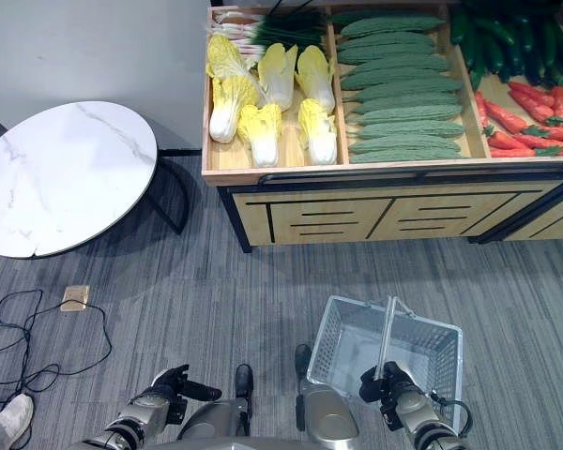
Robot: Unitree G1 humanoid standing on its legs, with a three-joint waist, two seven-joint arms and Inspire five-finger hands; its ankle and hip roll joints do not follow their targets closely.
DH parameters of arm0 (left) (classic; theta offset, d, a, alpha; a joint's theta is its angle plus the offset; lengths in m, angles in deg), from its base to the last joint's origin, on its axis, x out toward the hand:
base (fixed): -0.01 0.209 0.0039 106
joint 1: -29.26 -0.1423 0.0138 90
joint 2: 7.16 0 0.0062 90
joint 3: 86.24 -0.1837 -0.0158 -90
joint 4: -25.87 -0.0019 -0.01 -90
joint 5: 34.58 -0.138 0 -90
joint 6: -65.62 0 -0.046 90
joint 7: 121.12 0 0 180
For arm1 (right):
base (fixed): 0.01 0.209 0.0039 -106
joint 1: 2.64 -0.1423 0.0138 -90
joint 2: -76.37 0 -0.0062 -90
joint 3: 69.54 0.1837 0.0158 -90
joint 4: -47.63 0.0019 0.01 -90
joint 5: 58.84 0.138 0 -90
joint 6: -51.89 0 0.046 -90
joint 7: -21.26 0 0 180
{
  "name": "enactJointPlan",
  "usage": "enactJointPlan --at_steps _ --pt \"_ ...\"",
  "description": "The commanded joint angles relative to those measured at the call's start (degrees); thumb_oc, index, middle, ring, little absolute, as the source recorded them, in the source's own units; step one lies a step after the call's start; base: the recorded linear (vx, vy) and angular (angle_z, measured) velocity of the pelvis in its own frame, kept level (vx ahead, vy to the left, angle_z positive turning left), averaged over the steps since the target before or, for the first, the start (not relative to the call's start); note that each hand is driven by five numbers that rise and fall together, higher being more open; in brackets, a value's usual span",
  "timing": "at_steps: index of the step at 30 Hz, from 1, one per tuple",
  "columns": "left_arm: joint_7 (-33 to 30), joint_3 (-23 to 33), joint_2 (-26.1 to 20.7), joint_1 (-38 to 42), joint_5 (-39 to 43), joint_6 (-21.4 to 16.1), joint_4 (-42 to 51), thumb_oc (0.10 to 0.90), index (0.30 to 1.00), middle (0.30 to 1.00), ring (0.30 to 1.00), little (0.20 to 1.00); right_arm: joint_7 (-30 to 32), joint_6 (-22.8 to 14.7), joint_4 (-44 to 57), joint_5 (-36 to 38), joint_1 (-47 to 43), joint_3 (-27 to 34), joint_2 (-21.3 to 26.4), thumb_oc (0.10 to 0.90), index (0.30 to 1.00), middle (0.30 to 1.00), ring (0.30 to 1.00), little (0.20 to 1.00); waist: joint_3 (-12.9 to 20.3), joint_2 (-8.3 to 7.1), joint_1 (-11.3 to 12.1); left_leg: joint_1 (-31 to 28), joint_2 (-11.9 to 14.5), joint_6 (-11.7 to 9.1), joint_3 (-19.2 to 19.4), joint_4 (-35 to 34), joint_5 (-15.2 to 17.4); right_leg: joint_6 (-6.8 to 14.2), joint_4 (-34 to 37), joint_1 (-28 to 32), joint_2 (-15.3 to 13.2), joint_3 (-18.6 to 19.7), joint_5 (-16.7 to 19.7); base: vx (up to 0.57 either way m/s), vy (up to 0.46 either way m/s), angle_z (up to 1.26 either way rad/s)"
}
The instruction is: Get the vegetables into the basket
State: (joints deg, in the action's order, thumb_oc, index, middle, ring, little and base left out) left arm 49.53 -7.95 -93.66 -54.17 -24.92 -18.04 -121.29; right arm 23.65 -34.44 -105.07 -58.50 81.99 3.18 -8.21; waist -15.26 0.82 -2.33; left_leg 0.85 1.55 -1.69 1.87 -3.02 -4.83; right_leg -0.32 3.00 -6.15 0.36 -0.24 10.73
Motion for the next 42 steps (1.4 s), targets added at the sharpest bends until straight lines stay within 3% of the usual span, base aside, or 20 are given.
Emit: enactJointPlan --at_steps 1,6,9,12,13,14,16,18,20,22,27,29,31,35,42 --pt "-3.78 0.46 -5.39 3.24 1.76 -4.96 9.66 0.9 1.0 1.0 1.0 1.0 0.27 -1.16 2.98 -1.4 0.7 -1.85 1.62 0.4 0.3 0.3 0.3 0.3 0.38 -2.19 0.39 2.08 -1.4 -0.96 -2.16 0.39 0.13 6.06 -3.06 2.18 -3.82 3.47 -5.86 0.02 0.036 0.07" --pt "-6.21 4.83 -13.3 0.46 -4.05 -7.51 34.38 0.9 1.0 1.0 1.0 1.0 0.14 -2.05 6.9 -1.15 2.85 1.28 3.32 0.4 0.3 0.3 0.3 0.3 0.5 -2.55 0.64 1.44 -1.73 -0.76 -2.51 0.91 0.96 6.41 -3.2 2.67 -4.26 3.42 -6.14 0.01 0.027 0.03" --pt "-8.11 7.05 -21.98 3.59 -11.4 -7.97 38.58 0.9 1.0 1.0 1.0 1.0 -1.2 -2.8 6.59 -2.04 3.4 1.45 4.64 0.4 0.3 0.3 0.3 0.3 1.44 -2.47 0.0 -0.3 -1.49 -0.79 -1.69 0.18 1.43 6.59 -3.07 3.76 -4.31 4.11 -6.43 0.07 0.064 -0.02" --pt "-9.36 5.76 -32.03 9.09 -20.58 -7.88 39.45 0.9 1.0 1.0 1.0 1.0 -1.94 -3.67 6.01 -3.41 4.13 0.57 5.04 0.4 0.3 0.3 0.3 0.3 2.27 -2.11 -0.79 -2.07 -1.25 -0.86 -0.88 -0.72 1.71 6.73 -2.69 4.63 -4.23 4.73 -6.59 0.08 0.045 -0.11" --pt "-9.36 5.73 -32.04 9.13 -20.57 -7.89 39.43 0.9 1.0 1.0 1.0 1.0 -1.94 -3.67 6.0 -3.41 4.12 0.58 5.02 0.4 0.3 0.3 0.3 0.3 2.24 -2.13 -0.75 -2.11 -1.26 -0.86 -0.87 -0.73 1.71 6.73 -2.69 4.66 -4.23 4.74 -6.59 0.05 0.027 -0.12" --pt "-9.88 5.24 -35.88 11.38 -23.29 -8.04 39.23 0.9 1.0 1.0 1.0 1.0 -1.92 -4.22 5.58 -4.23 4.29 -0.2 5.32 0.4 0.3 0.3 0.3 0.3 2.71 -1.78 -1.27 -2.42 -1.13 -0.9 -0.57 -0.97 1.81 6.88 -2.57 4.69 -4.18 4.91 -6.49 0.04 0.022 -0.06" --pt "-10.13 1.98 -42.47 15.63 -29.41 -7.83 40.15 0.9 1.0 1.0 1.0 1.0 -1.83 -5.11 4.83 -5.41 4.92 -1.12 5.25 0.4 0.3 0.3 0.3 0.3 2.95 -1.36 -1.98 -3.22 -1.07 -0.98 0.03 -1.19 2.38 7.06 -2.26 5.14 -4.02 5.31 -6.59 0.06 0.044 -0.09" --pt "-10.38 -5.35 -51.66 23.08 -39.0 -7.45 38.87 0.9 1.0 1.0 1.0 1.0 -1.48 -6.51 4.74 -7.24 6.52 -2.22 5.56 0.4 0.3 0.3 0.3 0.3 3.89 -0.29 -3.83 -3.45 -0.92 -1.18 1.08 -1.73 2.2 7.5 -1.54 4.58 -4.08 6.33 -5.75 0.07 0.062 -0.25" --pt "-10.76 -8.02 -53.15 25.43 -41.15 -7.44 37.67 0.9 1.0 1.0 1.0 1.0 -1.32 -6.85 4.48 -7.62 6.99 -2.09 5.36 0.4 0.3 0.3 0.3 0.3 4.07 -0.16 -3.9 -3.58 -0.9 -1.21 1.34 -1.8 2.21 7.57 -1.36 4.65 -4.04 6.54 -5.62 0.05 0.037 -0.17" --pt "-10.9 -18.88 -58.15 34.81 -50.43 -6.47 34.19 0.9 1.0 1.0 1.0 1.0 -1.26 -7.84 3.15 -8.79 7.51 -3.11 5.76 0.4 0.3 0.3 0.3 0.3 4.8 1.41 -5.93 -3.84 -0.92 -1.33 2.69 -1.98 2.42 8.08 -0.82 4.35 -3.93 7.52 -5.1 0.05 0.042 -0.16" --pt "-11.1 -28.92 -59.89 43.66 -56.04 -5.95 30.67 0.9 1.0 1.0 1.0 1.0 -1.14 -8.55 2.19 -9.3 7.69 -3.36 5.84 0.4 0.3 0.3 0.3 0.3 5.18 2.09 -6.67 -3.51 -0.85 -1.42 3.94 -1.98 2.5 8.27 -0.69 3.68 -3.8 8.45 -4.7 0.02 0.026 -0.24" --pt "-10.44 -38.8 -58.86 51.89 -60.32 -5.03 25.42 0.9 1.0 1.0 1.0 1.0 -0.9 -9.12 1.51 -9.11 7.16 -4.01 6.59 0.4 0.3 0.3 0.3 0.3 5.47 3.49 -8.21 -2.68 -0.87 -1.58 4.92 -1.98 2.35 8.51 -0.57 2.27 -3.84 9.0 -4.14 0.02 0.031 -0.25" --pt "-10.22 -44.27 -58.35 56.59 -62.12 -4.99 22.87 0.9 1.0 1.0 1.0 1.0 -0.84 -9.34 1.15 -8.91 6.69 -4.22 6.59 0.4 0.3 0.3 0.3 0.3 5.61 4.13 -8.72 -1.81 -0.86 -1.63 5.38 -1.98 2.31 8.62 -0.55 1.07 -3.84 9.33 -3.8 0.01 0.026 -0.19" --pt "-10.0 -49.69 -55.88 62.12 -62.59 -3.75 13.37 0.9 1.0 1.0 1.0 1.0 -0.44 -9.75 -0.19 -8.22 4.72 -5.22 7.24 0.4 0.3 0.3 0.3 0.3 5.61 5.44 -10.31 0.69 -0.9 -1.75 7.05 -1.98 2.06 8.9 -0.56 -2.48 -3.58 11.03 -2.73 0.0 0.035 -0.32" --pt "-9.51 -52.71 -52.88 69.72 -59.79 -1.8 3.41 0.9 1.0 1.0 1.0 1.0 0.39 -9.22 -1.68 -6.39 1.4 -6.36 7.83 0.4 0.3 0.3 0.3 0.3 4.02 6.16 -11.44 5.87 -1.04 -1.88 9.21 -1.98 1.25 9.3 -0.35 -8.8 -3.33 13.65 -0.47 0.01 0.029 -0.27"
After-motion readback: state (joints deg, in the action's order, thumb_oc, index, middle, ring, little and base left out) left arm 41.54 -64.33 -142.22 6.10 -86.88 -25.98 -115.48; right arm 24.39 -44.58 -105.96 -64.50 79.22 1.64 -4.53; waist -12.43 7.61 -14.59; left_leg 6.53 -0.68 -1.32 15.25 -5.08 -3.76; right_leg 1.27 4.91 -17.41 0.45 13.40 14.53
